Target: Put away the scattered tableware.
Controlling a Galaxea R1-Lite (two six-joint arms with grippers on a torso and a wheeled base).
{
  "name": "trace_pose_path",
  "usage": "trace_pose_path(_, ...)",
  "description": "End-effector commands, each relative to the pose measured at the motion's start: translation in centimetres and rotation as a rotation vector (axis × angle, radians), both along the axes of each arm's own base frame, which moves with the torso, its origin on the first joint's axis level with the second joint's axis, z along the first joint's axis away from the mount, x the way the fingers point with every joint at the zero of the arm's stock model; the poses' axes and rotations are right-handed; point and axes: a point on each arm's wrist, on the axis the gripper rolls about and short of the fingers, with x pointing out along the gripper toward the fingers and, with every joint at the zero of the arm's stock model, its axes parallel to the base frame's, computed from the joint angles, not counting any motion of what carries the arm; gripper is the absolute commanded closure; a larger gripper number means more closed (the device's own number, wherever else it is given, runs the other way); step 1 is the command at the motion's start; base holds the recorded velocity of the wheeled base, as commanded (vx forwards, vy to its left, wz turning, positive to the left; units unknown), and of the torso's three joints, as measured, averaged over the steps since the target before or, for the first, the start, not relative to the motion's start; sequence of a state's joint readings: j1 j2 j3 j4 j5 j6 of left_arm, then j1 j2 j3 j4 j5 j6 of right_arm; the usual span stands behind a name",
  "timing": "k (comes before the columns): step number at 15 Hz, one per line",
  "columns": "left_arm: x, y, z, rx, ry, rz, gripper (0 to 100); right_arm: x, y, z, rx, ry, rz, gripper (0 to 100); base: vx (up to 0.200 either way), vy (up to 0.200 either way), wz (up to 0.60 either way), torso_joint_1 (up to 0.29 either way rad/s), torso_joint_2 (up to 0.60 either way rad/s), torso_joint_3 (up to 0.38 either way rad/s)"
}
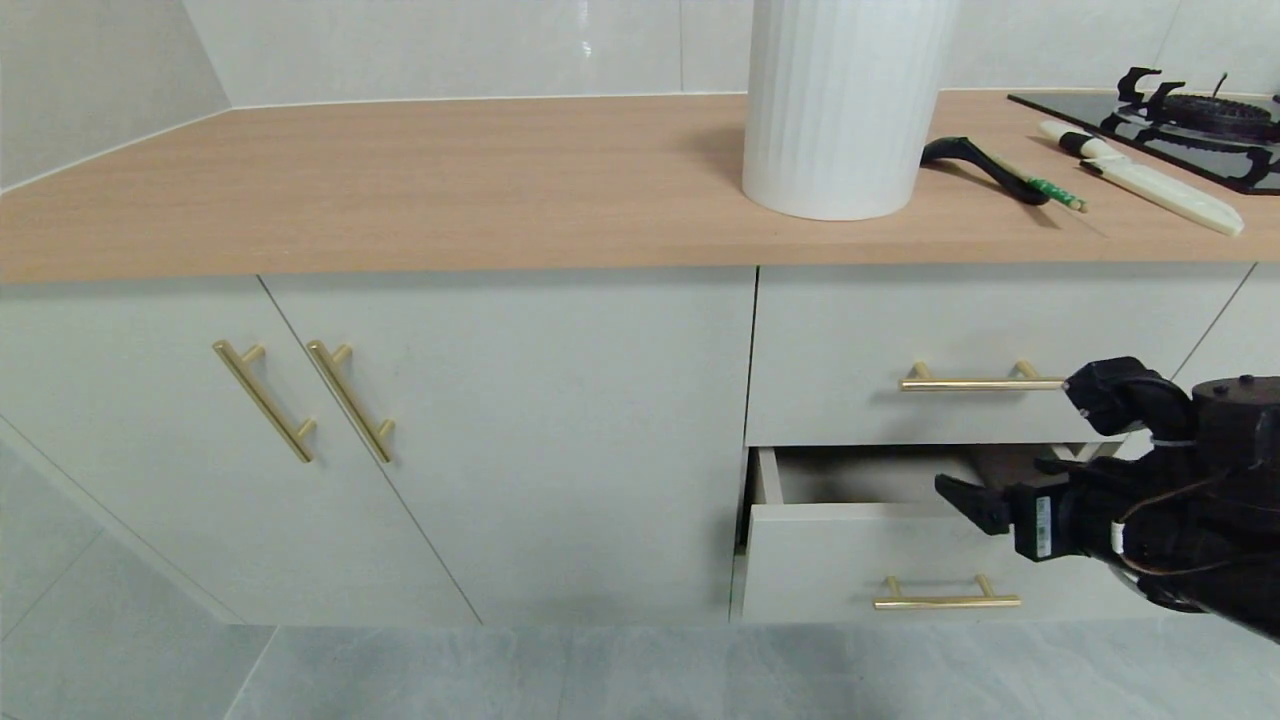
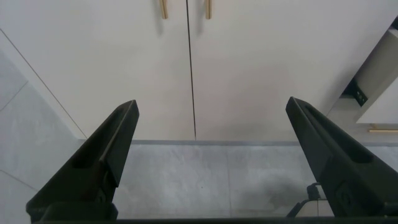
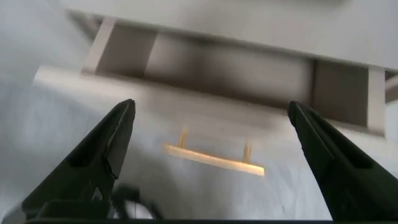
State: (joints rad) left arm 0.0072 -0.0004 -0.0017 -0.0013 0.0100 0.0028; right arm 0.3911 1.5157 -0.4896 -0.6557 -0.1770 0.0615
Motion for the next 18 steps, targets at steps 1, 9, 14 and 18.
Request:
trace_pose_path(1,0.0,0.0,0.0,0.0,0.0,0.001,0,3.4,1.1,-7.3,-0.044,0.052,-0.075,0,0.0,0.0,0.0,0.0,0.0,0.0)
trace_pose_path(9,0.0,0.0,0.0,0.0,0.0,0.001,0,4.7,0.5,-8.8,-0.025,-0.017,-0.118,0,0.0,0.0,0.0,0.0,0.0,0.0)
trace_pose_path(14,0.0,0.0,0.0,0.0,0.0,0.001,0,3.3,0.0,-6.3,-0.04,0.02,-0.116,0,0.0,0.0,0.0,0.0,0.0,0.0)
trace_pose_path(18,0.0,0.0,0.0,0.0,0.0,0.001,0,1.9,-0.4,-5.1,-0.076,0.107,-0.1,0,0.0,0.0,0.0,0.0,0.0,0.0)
